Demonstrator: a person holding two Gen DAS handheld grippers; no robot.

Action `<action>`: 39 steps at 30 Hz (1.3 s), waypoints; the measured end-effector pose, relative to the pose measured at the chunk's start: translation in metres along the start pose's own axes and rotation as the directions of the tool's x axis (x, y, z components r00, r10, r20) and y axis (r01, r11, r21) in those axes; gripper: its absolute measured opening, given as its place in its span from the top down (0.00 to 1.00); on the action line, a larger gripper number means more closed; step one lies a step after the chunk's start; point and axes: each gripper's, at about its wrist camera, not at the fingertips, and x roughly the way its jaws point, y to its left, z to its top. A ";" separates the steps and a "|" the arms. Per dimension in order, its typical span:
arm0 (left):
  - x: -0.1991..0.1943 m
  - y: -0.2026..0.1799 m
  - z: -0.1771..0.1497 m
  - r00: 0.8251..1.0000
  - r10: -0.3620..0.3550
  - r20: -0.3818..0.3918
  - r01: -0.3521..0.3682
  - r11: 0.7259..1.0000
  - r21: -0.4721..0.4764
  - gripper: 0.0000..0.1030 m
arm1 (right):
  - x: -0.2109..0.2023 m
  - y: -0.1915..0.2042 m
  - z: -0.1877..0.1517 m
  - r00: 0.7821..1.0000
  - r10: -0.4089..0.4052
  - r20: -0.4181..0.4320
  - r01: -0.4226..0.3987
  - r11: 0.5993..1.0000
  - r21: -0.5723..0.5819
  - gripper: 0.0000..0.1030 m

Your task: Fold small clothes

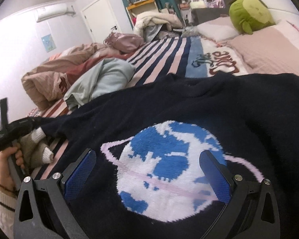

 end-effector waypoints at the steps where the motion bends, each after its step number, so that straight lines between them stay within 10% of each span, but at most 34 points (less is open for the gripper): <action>1: -0.016 -0.019 0.001 0.997 -0.068 0.047 0.064 0.996 0.069 0.97 | -0.004 -0.001 0.001 1.000 0.002 0.005 -0.002 1.000 0.004 0.00; 5: -0.052 -0.102 -0.020 0.925 -0.380 -0.011 0.364 0.879 0.306 0.97 | -0.026 -0.007 0.000 0.999 0.003 0.041 -0.004 1.000 0.008 0.00; 9: -0.015 -0.151 -0.079 0.724 -0.565 -0.397 0.660 0.734 0.161 0.97 | -0.051 -0.016 -0.002 0.997 -0.025 0.071 0.024 1.000 0.015 0.00; 11: 0.004 -0.161 -0.106 0.684 -0.523 -0.509 0.656 0.746 0.116 0.96 | -0.063 -0.022 -0.005 0.995 -0.049 0.084 0.047 0.999 0.027 0.00; 14: -0.005 -0.153 -0.100 0.712 -0.513 -0.480 0.627 0.772 0.105 0.89 | -0.072 -0.026 -0.007 0.996 -0.052 0.071 0.050 0.998 0.027 0.00; 17: -0.041 -0.133 -0.084 0.760 -0.522 -0.387 0.605 0.786 0.128 0.61 | -0.080 -0.020 -0.006 0.995 -0.057 0.082 0.056 0.998 0.008 0.00; 24: -0.117 -0.045 -0.067 0.916 -0.365 -0.164 0.385 0.916 0.110 0.52 | -0.055 0.059 0.013 0.995 0.086 0.046 -0.074 0.975 -0.211 0.00; 31: -0.154 0.029 -0.066 0.961 -0.272 -0.054 0.274 0.961 0.038 0.46 | 0.058 0.152 0.017 0.991 0.009 -0.137 -0.066 0.904 -0.423 0.02; 37: -0.166 0.046 -0.075 0.963 -0.269 -0.036 0.269 0.963 0.005 0.46 | 0.091 0.144 0.012 0.988 -0.117 -0.106 0.071 0.930 -0.360 0.86; 39: -0.167 0.044 -0.076 0.961 -0.275 -0.029 0.275 0.961 0.006 0.46 | 0.061 0.125 0.016 0.997 -0.077 -0.022 0.068 0.963 -0.259 0.92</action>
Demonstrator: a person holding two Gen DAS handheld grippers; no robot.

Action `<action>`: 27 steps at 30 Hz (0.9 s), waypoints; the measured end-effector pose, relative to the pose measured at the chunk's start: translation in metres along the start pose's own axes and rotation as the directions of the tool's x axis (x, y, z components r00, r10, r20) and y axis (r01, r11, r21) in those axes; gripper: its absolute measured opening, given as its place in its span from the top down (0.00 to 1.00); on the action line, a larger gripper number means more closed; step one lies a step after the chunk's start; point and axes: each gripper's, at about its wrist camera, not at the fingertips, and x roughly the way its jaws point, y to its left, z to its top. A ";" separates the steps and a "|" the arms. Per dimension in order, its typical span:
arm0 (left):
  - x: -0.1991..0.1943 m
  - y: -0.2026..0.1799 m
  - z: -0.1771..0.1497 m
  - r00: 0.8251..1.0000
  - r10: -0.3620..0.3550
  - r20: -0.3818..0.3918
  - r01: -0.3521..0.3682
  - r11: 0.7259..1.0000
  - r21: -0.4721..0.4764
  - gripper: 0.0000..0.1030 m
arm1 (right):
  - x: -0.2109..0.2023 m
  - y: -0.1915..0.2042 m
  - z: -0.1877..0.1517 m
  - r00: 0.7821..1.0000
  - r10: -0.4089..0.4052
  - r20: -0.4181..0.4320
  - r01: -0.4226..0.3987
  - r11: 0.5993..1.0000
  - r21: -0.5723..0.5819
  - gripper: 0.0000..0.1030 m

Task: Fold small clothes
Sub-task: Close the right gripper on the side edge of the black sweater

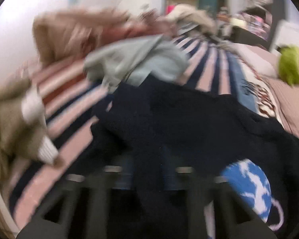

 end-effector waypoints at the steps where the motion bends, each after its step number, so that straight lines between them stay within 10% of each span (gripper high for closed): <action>1: 0.000 -0.001 0.000 1.000 -0.007 0.004 0.007 1.000 -0.003 0.46 | -0.015 -0.011 -0.003 0.999 -0.015 0.036 0.014 0.999 0.032 0.92; 7: -0.006 -0.023 -0.001 0.997 -0.072 0.029 0.072 0.997 -0.001 0.46 | -0.100 -0.102 -0.078 0.995 -0.068 0.067 0.040 0.935 0.353 0.93; 13: -0.005 -0.054 -0.003 0.993 -0.115 0.015 0.114 0.992 0.044 0.44 | -0.127 -0.119 -0.147 0.999 0.038 -0.034 -0.020 0.909 0.415 0.87; 19: -0.020 -0.065 -0.003 0.992 -0.125 0.029 0.123 0.990 0.063 0.39 | -0.157 -0.137 -0.156 0.999 0.004 0.048 -0.024 0.899 0.436 0.45; 27: -0.026 -0.079 0.000 0.991 -0.128 0.030 0.125 0.990 0.070 0.27 | -0.203 -0.175 -0.169 0.989 -0.125 0.079 0.069 0.860 0.505 0.42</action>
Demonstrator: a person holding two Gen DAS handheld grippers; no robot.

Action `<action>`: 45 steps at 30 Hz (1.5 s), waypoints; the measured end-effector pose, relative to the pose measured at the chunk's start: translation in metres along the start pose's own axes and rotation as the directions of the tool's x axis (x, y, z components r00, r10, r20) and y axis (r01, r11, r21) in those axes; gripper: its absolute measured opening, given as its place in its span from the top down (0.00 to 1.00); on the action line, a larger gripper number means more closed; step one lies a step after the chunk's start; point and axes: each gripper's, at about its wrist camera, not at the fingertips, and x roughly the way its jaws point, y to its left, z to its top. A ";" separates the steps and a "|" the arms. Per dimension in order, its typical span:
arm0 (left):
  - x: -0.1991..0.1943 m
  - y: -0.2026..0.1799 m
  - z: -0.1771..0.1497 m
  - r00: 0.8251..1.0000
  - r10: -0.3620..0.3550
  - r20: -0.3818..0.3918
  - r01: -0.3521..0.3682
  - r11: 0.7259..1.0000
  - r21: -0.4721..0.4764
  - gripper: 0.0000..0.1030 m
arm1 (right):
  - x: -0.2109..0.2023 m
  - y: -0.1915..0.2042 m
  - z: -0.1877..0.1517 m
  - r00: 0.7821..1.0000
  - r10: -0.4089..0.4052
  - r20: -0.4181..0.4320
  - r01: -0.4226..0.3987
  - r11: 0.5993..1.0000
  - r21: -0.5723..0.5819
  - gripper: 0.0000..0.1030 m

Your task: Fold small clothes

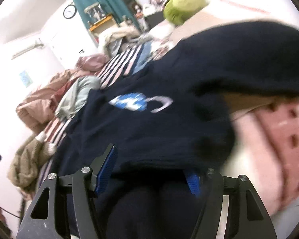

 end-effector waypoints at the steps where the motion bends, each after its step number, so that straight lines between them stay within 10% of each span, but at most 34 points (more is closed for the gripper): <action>1: 0.002 -0.004 0.001 1.000 0.006 0.000 -0.006 1.000 0.006 0.25 | -0.007 -0.008 0.004 1.000 -0.013 0.023 0.013 1.000 0.012 0.42; 6: 0.005 -0.042 0.003 0.998 0.021 0.067 -0.025 0.998 0.063 0.03 | -0.050 -0.062 0.022 0.981 -0.127 0.145 0.114 0.989 0.095 0.38; 12: 0.010 -0.109 0.003 0.982 0.081 0.168 -0.116 0.971 0.207 0.01 | -0.055 -0.130 0.021 0.964 -0.223 0.141 0.191 0.958 0.212 0.29; 19: 0.033 -0.152 0.007 0.999 0.022 0.048 -0.033 0.970 0.242 0.01 | -0.036 -0.181 0.034 0.975 -0.149 0.165 0.091 0.944 0.318 0.19; 26: 0.045 -0.170 0.004 0.997 -0.067 -0.033 0.072 0.977 0.201 0.01 | -0.028 -0.195 0.048 0.938 -0.226 0.265 0.130 0.933 0.335 0.17; 29: 0.043 -0.176 0.003 0.997 -0.076 -0.028 0.080 0.972 0.219 0.01 | -0.029 -0.194 0.054 0.917 -0.301 0.261 0.204 0.918 0.341 0.44; 31: 0.038 -0.175 0.004 0.996 -0.086 -0.018 0.088 0.970 0.225 0.01 | -0.035 -0.189 0.056 0.887 -0.379 0.263 0.288 0.901 0.325 0.87; 37: 0.023 -0.165 0.004 0.977 -0.213 0.006 0.208 0.956 0.207 0.01 | -0.062 -0.168 0.063 0.865 -0.333 0.376 0.260 0.937 0.233 0.96; 45: 0.006 -0.140 0.000 0.984 -0.175 0.042 0.162 0.961 0.223 0.01 | -0.097 -0.086 0.098 0.803 -0.226 0.552 0.303 0.952 -0.051 0.96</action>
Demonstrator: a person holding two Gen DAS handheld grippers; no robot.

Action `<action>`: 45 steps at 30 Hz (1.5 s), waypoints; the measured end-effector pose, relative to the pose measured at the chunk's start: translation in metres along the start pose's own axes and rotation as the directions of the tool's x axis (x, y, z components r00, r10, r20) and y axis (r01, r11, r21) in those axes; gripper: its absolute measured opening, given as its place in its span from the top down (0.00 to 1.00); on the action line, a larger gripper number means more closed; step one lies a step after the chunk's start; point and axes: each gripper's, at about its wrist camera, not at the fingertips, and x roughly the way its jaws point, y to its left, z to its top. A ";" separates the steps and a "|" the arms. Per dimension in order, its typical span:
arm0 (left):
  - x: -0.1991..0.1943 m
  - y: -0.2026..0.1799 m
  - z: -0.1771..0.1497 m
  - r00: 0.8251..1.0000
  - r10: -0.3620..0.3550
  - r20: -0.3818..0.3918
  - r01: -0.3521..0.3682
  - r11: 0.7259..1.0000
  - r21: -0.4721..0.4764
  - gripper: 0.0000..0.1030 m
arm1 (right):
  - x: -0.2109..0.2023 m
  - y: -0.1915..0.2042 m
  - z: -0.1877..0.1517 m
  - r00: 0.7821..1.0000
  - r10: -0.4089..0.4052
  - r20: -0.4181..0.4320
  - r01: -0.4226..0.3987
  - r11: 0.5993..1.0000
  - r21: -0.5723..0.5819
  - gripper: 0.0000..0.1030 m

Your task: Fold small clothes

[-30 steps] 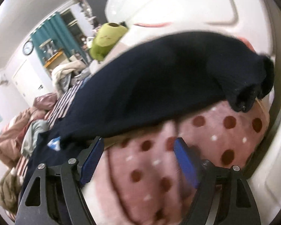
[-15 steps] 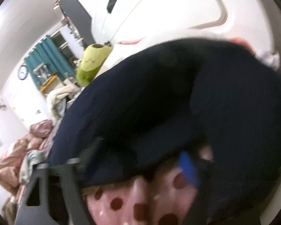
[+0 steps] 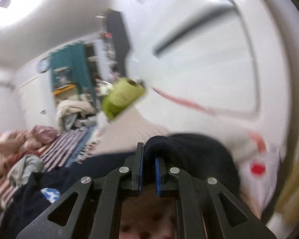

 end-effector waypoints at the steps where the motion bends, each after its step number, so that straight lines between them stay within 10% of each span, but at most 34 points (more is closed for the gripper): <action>1: -0.005 0.004 -0.002 1.000 -0.010 0.007 0.010 1.000 -0.003 0.01 | -0.004 0.021 0.009 0.999 0.036 0.029 -0.035 0.998 -0.050 0.96; 4: -0.018 0.014 -0.008 0.999 -0.010 0.031 0.011 1.000 -0.010 0.01 | -0.009 0.081 0.016 0.979 0.202 0.026 -0.195 0.966 -0.169 0.96; 7: -0.030 0.030 -0.015 0.999 0.028 0.035 -0.027 1.000 -0.014 0.01 | -0.006 0.162 -0.008 0.904 0.408 -0.129 -0.428 0.846 -0.317 0.96; 11: -0.044 0.055 -0.026 0.998 0.061 0.021 -0.061 0.998 -0.023 0.01 | 0.012 0.237 -0.091 0.717 0.482 -0.504 -0.664 0.693 -0.281 0.96; 14: -0.050 0.071 -0.035 0.995 0.099 0.004 -0.099 0.995 -0.029 0.01 | 0.025 0.254 -0.148 0.612 0.435 -0.661 -0.706 0.677 -0.208 0.95; 17: -0.053 0.084 -0.043 0.992 0.126 -0.009 -0.126 0.991 -0.049 0.01 | 0.027 0.245 -0.151 0.596 0.448 -0.666 -0.694 0.705 -0.146 0.80; 19: -0.053 0.091 -0.045 0.991 0.132 -0.014 -0.133 0.989 -0.065 0.01 | 0.021 0.236 -0.138 0.593 0.477 -0.649 -0.695 0.711 -0.112 0.51; 28: -0.049 0.088 -0.043 0.993 0.121 0.009 -0.120 0.989 -0.084 0.01 | 0.017 0.177 -0.090 0.708 0.454 -0.540 -0.556 0.831 -0.031 0.30; 33: -0.051 0.082 -0.042 0.992 0.130 0.003 -0.129 0.989 -0.073 0.01 | 0.056 0.183 -0.099 0.611 0.521 -0.596 -0.563 0.815 0.136 0.19; 36: -0.056 0.082 -0.042 0.989 0.147 0.005 -0.146 0.987 -0.063 0.01 | 0.076 0.199 -0.100 0.593 0.531 -0.605 -0.550 0.816 0.178 0.05; 39: -0.059 0.087 -0.042 0.987 0.161 0.009 -0.160 0.985 -0.070 0.01 | 0.097 0.211 -0.108 0.605 0.446 -0.660 -0.444 0.876 0.186 0.09; 42: -0.062 0.093 -0.044 0.987 0.161 0.013 -0.159 0.984 -0.081 0.01 | 0.096 0.222 -0.108 0.653 0.363 -0.665 -0.407 0.908 0.096 0.76; 45: -0.063 0.103 -0.047 0.985 0.175 0.009 -0.173 0.980 -0.094 0.01 | 0.073 0.238 -0.093 0.674 0.433 -0.599 -0.501 0.863 0.060 0.92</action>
